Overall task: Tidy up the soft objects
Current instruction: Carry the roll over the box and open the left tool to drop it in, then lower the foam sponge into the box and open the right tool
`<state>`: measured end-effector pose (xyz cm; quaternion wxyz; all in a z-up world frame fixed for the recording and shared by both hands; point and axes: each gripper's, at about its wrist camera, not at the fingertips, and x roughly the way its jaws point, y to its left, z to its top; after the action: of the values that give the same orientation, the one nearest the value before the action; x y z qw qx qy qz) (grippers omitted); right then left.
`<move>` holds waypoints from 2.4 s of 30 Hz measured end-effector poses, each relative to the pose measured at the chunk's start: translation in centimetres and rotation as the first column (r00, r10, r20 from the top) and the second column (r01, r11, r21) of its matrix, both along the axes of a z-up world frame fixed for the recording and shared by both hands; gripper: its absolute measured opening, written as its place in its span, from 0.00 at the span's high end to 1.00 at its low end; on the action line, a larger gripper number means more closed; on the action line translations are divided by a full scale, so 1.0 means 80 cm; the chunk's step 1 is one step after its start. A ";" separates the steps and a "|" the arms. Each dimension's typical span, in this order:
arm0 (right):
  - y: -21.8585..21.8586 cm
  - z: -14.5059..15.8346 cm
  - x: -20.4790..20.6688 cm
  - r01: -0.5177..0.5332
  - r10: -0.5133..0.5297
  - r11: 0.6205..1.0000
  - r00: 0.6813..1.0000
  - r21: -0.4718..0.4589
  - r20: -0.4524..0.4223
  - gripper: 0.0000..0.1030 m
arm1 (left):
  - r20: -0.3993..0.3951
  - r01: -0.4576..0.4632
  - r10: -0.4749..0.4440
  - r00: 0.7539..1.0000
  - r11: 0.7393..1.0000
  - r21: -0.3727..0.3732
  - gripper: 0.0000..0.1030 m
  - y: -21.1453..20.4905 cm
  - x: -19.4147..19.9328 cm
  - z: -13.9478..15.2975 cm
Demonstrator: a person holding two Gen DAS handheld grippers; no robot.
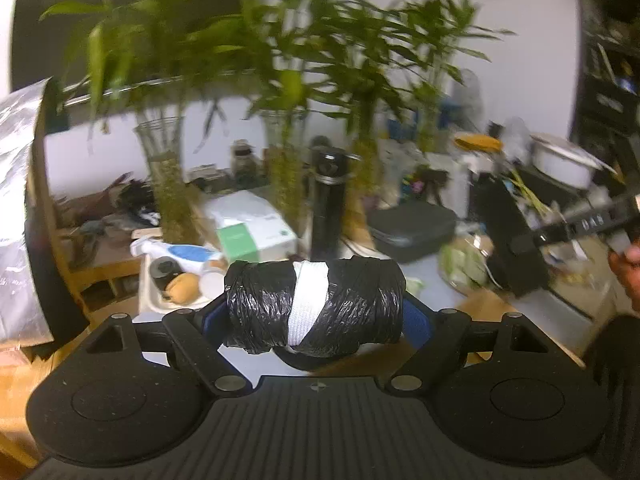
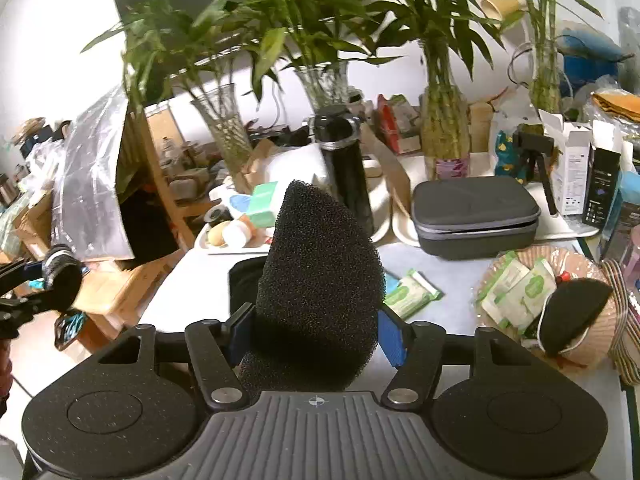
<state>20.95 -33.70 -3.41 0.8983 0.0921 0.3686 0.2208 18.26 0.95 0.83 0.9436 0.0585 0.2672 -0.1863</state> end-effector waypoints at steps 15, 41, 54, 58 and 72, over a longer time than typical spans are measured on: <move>0.016 0.017 -0.061 -0.072 0.072 0.997 0.997 -0.019 0.026 0.36 | -0.197 0.200 -0.180 0.964 0.976 0.087 0.18 -0.049 -0.018 -0.030; 0.034 0.014 -0.088 -0.138 0.139 0.990 0.990 -0.039 0.015 0.36 | -0.126 0.056 -0.048 0.991 0.997 0.056 0.06 -0.028 -0.065 -0.018; 0.077 0.008 -0.082 -0.212 0.212 0.973 0.977 -0.088 -0.003 0.35 | -0.108 -0.014 0.013 0.994 1.000 -0.010 0.06 0.014 -0.107 -0.021; 0.099 0.010 -0.078 -0.248 0.251 0.960 0.968 -0.129 0.007 0.35 | -0.098 -0.023 0.023 0.995 1.000 0.003 0.06 0.016 -0.114 -0.024; 0.146 -0.013 -0.094 -0.348 0.355 0.904 0.935 -0.248 -0.018 0.05 | -0.115 -0.016 0.010 0.993 0.999 -0.052 0.06 0.024 -0.125 -0.035</move>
<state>13.43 -22.04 -4.42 0.8531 -0.0914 0.3915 0.3324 8.22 2.86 -1.98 0.9291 0.0209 0.3164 -0.1902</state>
